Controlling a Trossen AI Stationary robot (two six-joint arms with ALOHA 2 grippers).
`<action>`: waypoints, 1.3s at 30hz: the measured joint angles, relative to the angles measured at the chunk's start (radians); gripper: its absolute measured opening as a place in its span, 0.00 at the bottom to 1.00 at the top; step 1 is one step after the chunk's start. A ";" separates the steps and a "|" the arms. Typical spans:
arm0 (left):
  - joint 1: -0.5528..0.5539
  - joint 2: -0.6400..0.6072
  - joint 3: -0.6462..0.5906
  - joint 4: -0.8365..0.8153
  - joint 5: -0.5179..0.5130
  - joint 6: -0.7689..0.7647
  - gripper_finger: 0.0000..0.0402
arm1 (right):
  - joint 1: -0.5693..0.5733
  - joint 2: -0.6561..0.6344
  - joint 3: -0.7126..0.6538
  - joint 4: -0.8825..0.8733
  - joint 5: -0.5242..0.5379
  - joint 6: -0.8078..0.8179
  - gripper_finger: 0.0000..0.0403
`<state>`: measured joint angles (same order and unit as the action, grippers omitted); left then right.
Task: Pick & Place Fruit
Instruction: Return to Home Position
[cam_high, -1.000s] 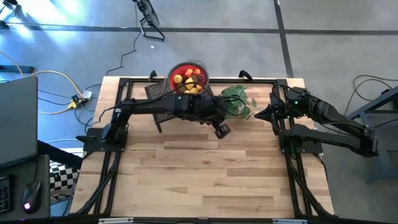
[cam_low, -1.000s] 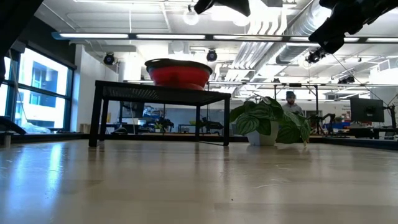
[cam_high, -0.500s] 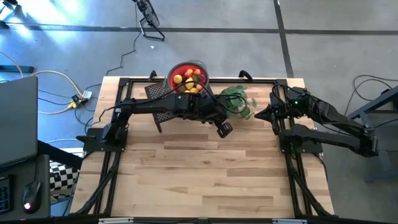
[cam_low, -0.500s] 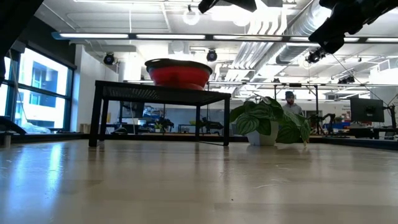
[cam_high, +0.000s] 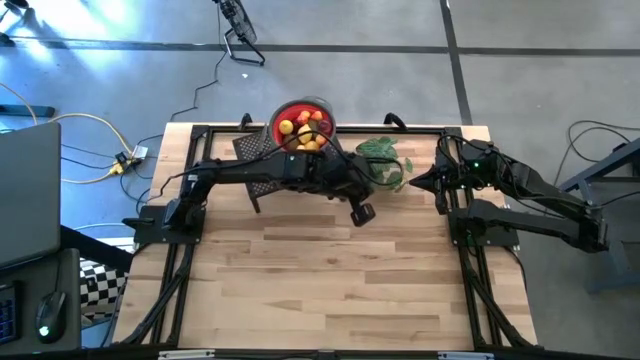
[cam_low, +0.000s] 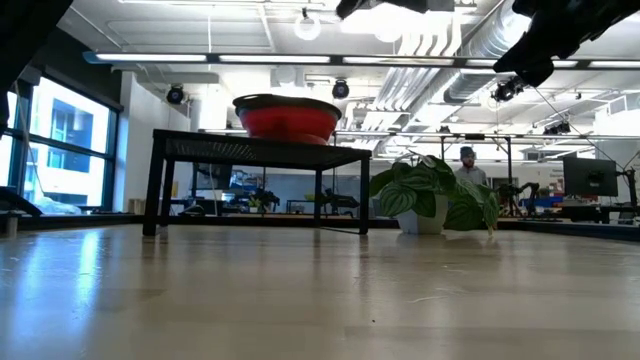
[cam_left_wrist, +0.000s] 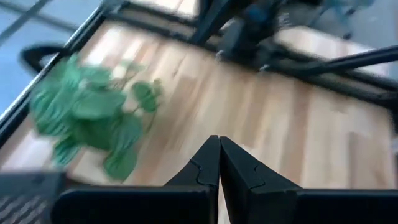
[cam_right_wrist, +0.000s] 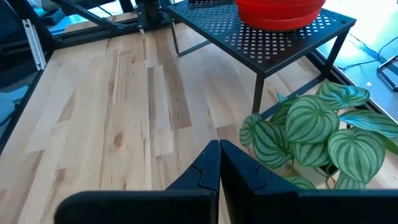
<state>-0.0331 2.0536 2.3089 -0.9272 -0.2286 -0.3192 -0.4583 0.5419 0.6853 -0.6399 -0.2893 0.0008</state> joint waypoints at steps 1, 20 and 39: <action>-0.001 0.004 0.001 0.025 0.014 0.013 0.01 | 0.000 0.000 0.000 0.000 0.000 -0.003 0.01; -0.013 0.003 -0.211 0.291 0.030 0.112 0.01 | 0.000 0.000 0.000 0.000 -0.001 -0.059 0.01; -0.021 -0.045 -0.217 0.142 0.033 0.184 0.01 | 0.000 0.000 0.000 0.018 0.020 -0.047 0.01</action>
<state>-0.0544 2.0087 2.0922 -0.7852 -0.1956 -0.1349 -0.4581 0.5419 0.6857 -0.6220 -0.2694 -0.0458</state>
